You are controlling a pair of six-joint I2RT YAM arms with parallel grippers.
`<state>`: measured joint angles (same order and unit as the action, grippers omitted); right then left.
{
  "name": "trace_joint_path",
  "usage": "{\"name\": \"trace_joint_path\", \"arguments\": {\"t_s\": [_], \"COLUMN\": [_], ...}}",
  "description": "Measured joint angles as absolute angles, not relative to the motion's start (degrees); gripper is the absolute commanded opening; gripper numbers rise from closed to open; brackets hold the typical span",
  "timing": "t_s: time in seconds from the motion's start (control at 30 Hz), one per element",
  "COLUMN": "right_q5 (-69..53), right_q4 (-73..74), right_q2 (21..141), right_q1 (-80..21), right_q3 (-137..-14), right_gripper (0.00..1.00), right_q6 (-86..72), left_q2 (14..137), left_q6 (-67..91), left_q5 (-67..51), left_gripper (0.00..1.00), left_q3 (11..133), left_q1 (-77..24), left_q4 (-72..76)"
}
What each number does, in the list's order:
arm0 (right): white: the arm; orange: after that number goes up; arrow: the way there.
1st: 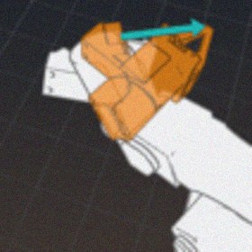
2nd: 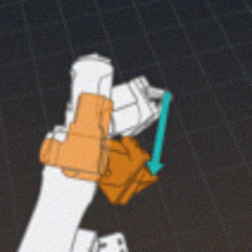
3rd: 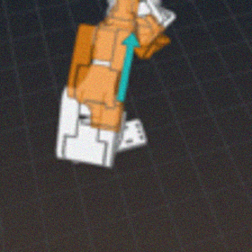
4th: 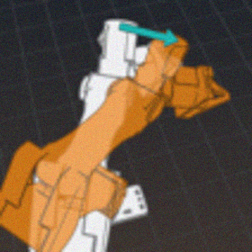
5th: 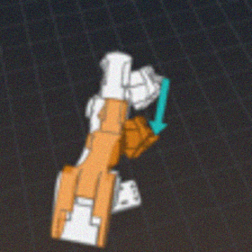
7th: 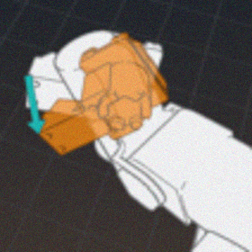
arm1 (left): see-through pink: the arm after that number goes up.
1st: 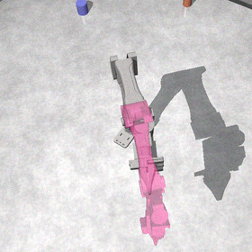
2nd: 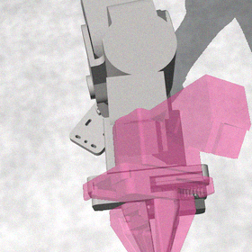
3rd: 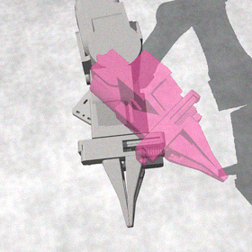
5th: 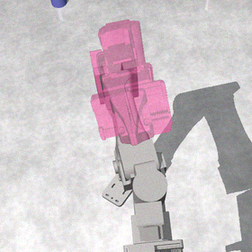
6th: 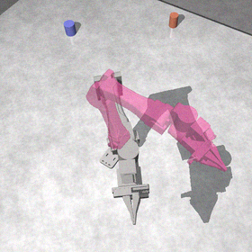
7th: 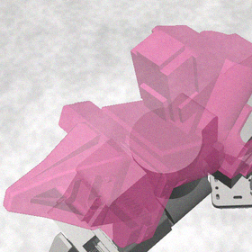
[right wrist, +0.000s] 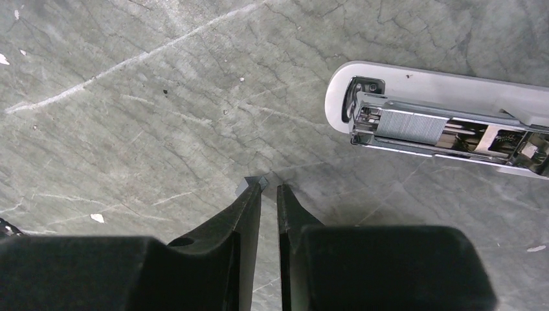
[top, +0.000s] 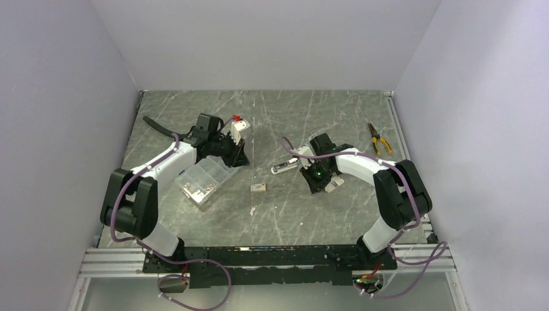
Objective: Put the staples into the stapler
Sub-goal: Pick up the staple from the center of the board.
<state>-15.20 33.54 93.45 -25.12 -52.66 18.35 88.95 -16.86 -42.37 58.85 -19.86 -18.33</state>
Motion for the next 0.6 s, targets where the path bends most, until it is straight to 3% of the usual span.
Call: {"name": "trace_joint_path", "arguments": {"t_s": [0.6], "right_q5": [-17.6], "right_q4": [33.8], "right_q2": [93.5], "right_q1": [-25.2], "right_q3": [-52.9], "right_gripper": [0.11], "right_q6": [17.7], "left_q2": [88.9], "left_q6": [-16.8], "left_q5": [-42.4], "left_gripper": [0.19], "left_q3": [58.8], "left_q1": [-19.9], "left_q4": [-18.3]}}
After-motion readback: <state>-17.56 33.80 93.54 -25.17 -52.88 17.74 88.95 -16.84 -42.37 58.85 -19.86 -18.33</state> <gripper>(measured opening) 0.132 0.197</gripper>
